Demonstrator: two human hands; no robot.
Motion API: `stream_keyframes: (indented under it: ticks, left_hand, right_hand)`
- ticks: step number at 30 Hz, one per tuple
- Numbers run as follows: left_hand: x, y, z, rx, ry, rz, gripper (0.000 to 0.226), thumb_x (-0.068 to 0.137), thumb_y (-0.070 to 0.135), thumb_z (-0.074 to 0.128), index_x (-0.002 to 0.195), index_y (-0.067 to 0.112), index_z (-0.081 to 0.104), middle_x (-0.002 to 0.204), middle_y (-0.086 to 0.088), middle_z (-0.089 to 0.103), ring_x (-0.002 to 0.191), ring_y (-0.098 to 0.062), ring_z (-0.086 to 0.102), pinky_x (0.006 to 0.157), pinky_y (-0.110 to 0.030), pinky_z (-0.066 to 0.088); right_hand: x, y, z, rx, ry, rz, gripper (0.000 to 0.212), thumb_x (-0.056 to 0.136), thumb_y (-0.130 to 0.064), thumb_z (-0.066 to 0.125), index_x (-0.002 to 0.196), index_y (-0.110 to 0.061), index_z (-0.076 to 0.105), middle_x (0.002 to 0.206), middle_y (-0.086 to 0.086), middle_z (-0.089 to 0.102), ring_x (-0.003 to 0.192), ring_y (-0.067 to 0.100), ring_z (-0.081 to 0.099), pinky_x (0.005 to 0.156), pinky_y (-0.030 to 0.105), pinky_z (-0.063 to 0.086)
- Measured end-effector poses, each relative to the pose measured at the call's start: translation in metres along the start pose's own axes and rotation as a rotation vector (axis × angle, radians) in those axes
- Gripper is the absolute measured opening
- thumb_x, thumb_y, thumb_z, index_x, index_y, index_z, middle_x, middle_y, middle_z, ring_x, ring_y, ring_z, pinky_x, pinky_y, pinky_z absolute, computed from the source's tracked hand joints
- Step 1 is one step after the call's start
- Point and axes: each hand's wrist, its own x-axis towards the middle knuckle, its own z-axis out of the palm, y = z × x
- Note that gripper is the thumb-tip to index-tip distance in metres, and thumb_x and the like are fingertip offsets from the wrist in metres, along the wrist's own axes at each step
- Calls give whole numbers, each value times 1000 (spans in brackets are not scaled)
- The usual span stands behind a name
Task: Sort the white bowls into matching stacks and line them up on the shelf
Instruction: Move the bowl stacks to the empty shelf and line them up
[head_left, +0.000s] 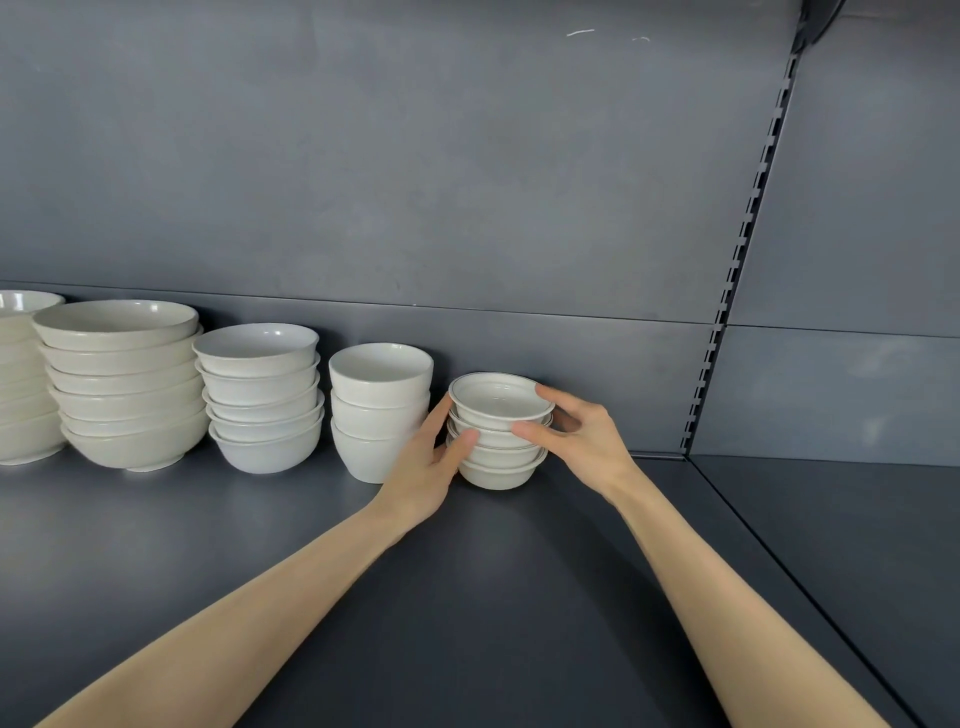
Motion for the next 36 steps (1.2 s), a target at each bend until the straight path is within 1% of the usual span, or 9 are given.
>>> stream_keyframes:
  ticks: [5, 11, 19, 24, 26, 28, 32, 34, 36]
  left_hand:
    - [0, -4, 1, 29, 32, -22, 58, 98, 32, 47, 150, 32, 23, 134, 25, 51, 117, 6, 53, 102, -26, 44]
    - [1, -5, 1, 36, 56, -38, 59, 98, 32, 48, 151, 31, 22, 139, 21, 48, 127, -3, 48, 110, -39, 39]
    - [1, -4, 1, 47, 52, -45, 60, 98, 34, 48, 151, 31, 21, 143, 17, 46, 130, -5, 45, 112, -41, 37]
    - [0, -3, -4, 120, 18, -44, 64, 93, 49, 50, 149, 36, 23, 142, 20, 47, 129, -6, 46, 109, -43, 39]
    - [-1, 2, -6, 207, 8, -55, 63, 93, 50, 49, 149, 34, 25, 138, 17, 51, 125, -10, 51, 107, -41, 42]
    - [-3, 12, -8, 276, 10, -45, 54, 97, 39, 49, 147, 29, 31, 132, 14, 55, 121, -13, 53, 105, -33, 42]
    - [-13, 37, -12, 416, 40, -16, 38, 96, 21, 54, 134, 14, 49, 113, 8, 55, 106, -11, 53, 100, -21, 39]
    - [-20, 45, -22, 548, 33, -4, 36, 95, 22, 56, 129, 10, 54, 113, 0, 59, 108, -15, 55, 90, -16, 37]
    - [-27, 50, -36, 645, 19, -11, 36, 94, 29, 57, 126, 13, 56, 119, -2, 62, 115, -16, 57, 89, -20, 40]
  right_hand:
    - [1, -1, 0, -12, 8, 2, 77, 69, -27, 83, 137, -12, 50, 133, -1, 59, 123, 12, 54, 106, 34, 44]
    - [2, -1, -1, -25, 16, 16, 80, 66, -31, 85, 136, -13, 51, 131, 0, 60, 122, 13, 56, 105, 37, 45]
    - [2, -2, -1, -45, 23, 27, 79, 65, -32, 85, 135, -13, 53, 128, 1, 62, 119, 14, 58, 104, 38, 47]
    - [1, -6, -4, -116, -10, 21, 79, 65, -38, 84, 134, -16, 53, 127, -1, 62, 118, 14, 58, 101, 40, 48]
    - [-1, -11, -5, -168, -38, 25, 75, 69, -39, 82, 135, -17, 52, 126, -3, 61, 116, 12, 58, 101, 37, 48]
    - [-3, -19, -6, -220, -75, 21, 70, 74, -37, 79, 135, -19, 51, 122, -9, 60, 114, 9, 55, 100, 29, 46]
    - [-10, -34, -10, -380, -58, -59, 55, 82, -35, 73, 131, -17, 54, 115, -12, 52, 108, 5, 46, 86, 12, 33]
    - [-11, -39, -11, -471, -41, -93, 52, 85, -36, 69, 130, -15, 55, 124, -6, 52, 110, 7, 44, 84, 11, 29]
    - [-14, -47, -8, -534, -57, -87, 51, 86, -38, 67, 129, -14, 55, 132, -2, 51, 119, 14, 46, 87, 17, 30]
